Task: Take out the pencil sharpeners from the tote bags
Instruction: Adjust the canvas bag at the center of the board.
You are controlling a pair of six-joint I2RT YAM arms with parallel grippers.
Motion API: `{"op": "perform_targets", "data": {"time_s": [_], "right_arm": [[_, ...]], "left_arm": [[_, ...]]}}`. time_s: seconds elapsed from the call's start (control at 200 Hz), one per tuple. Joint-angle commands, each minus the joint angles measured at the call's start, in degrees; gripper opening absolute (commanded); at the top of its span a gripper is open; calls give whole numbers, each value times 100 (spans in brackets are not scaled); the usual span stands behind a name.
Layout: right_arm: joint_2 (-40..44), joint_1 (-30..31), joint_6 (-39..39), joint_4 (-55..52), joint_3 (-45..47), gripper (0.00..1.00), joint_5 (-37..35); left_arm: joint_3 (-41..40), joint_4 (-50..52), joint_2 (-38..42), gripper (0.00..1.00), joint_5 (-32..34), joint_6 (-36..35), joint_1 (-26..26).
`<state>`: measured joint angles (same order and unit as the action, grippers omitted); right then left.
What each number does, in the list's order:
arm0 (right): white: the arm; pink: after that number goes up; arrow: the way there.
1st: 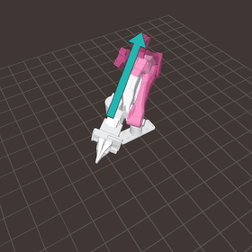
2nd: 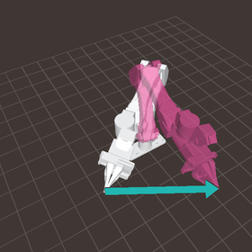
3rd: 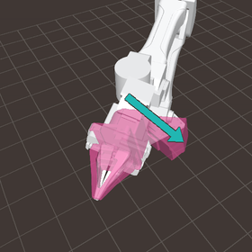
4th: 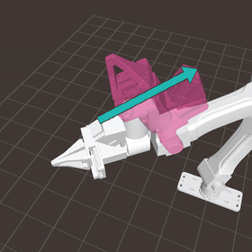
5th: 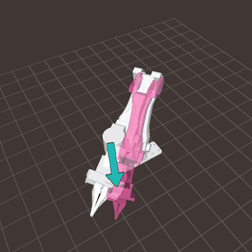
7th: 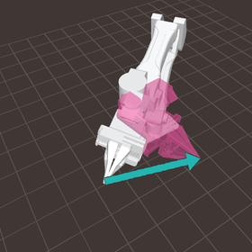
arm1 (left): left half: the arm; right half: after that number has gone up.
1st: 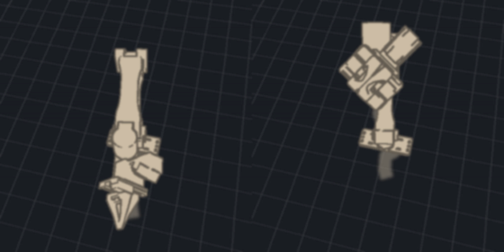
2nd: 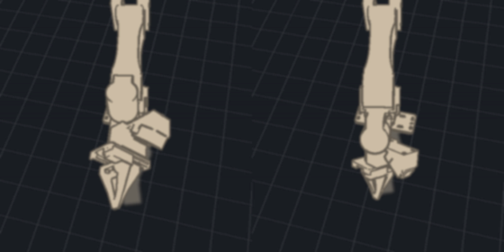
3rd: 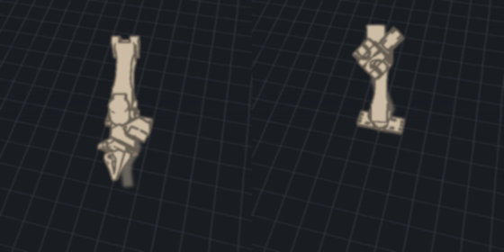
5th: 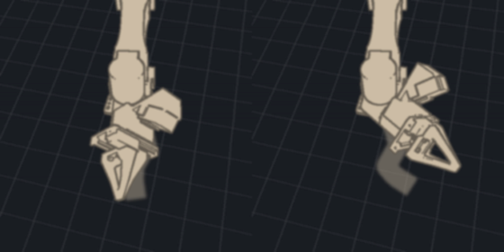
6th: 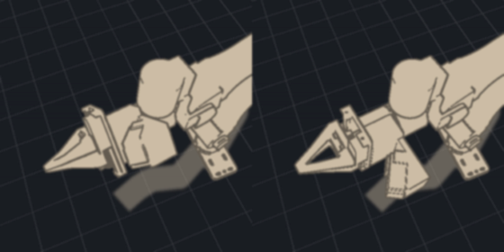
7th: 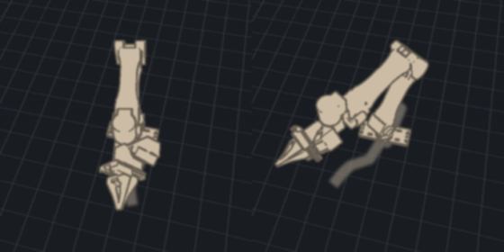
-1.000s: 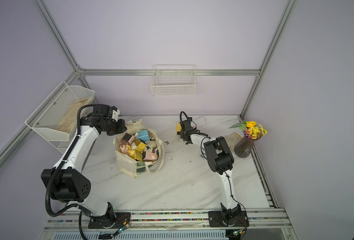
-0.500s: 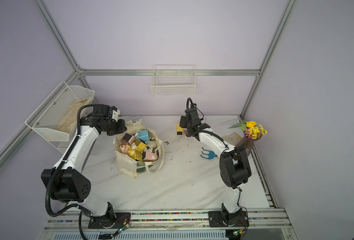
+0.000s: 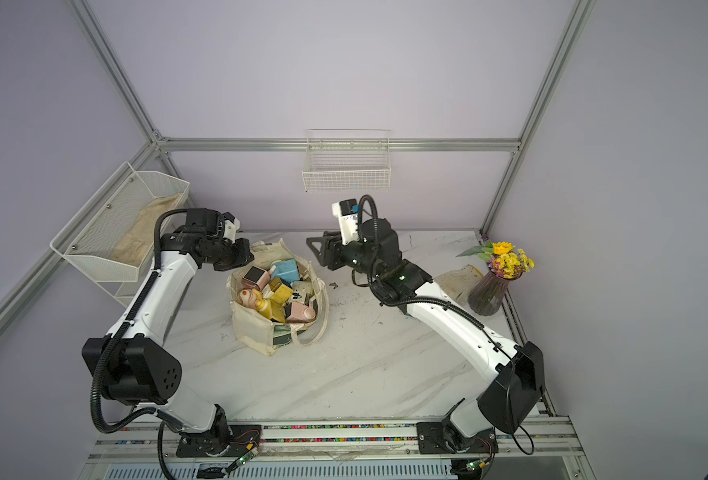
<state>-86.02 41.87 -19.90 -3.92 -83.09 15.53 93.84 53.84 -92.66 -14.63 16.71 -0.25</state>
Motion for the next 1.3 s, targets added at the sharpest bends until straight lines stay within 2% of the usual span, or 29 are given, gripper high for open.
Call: {"op": "perform_targets", "data": {"time_s": [0.0,0.25,0.37,0.48,0.855,0.97,1.08,1.225,1.295], "right_arm": [[-233,407,484,36,-67,54,297],[-1302,1049,1040,-636,-697,54,-798],[-1886,1087,1375,-1087,-1208,62,-1164],[-2455,1089,1558,-1700,-1899,67,-1785],[-2779,1096,1771,-1831,-2131,74,-1565],[-2624,1142,1729,-1651,-1727,73,-1466],[-2304,1372,1719,-1588,-1173,72,-1687],[-1958,1706,1657,-1669,-672,67,-2046],[-1753,1848,1585,-1482,-306,64,-1931]], "left_arm": [[-59,-173,263,0,-264,-74,-26],[-59,-198,301,0,-230,-65,-20],[-59,-195,314,0,-208,-52,-21],[-63,-216,319,0,-178,-62,-17],[-93,-298,321,0,-204,26,-19],[-120,-405,269,0,-458,17,-21],[-100,-448,208,0,-459,13,-34],[32,-465,153,0,-436,-33,-30],[116,-535,122,0,-452,-34,-32]]}}
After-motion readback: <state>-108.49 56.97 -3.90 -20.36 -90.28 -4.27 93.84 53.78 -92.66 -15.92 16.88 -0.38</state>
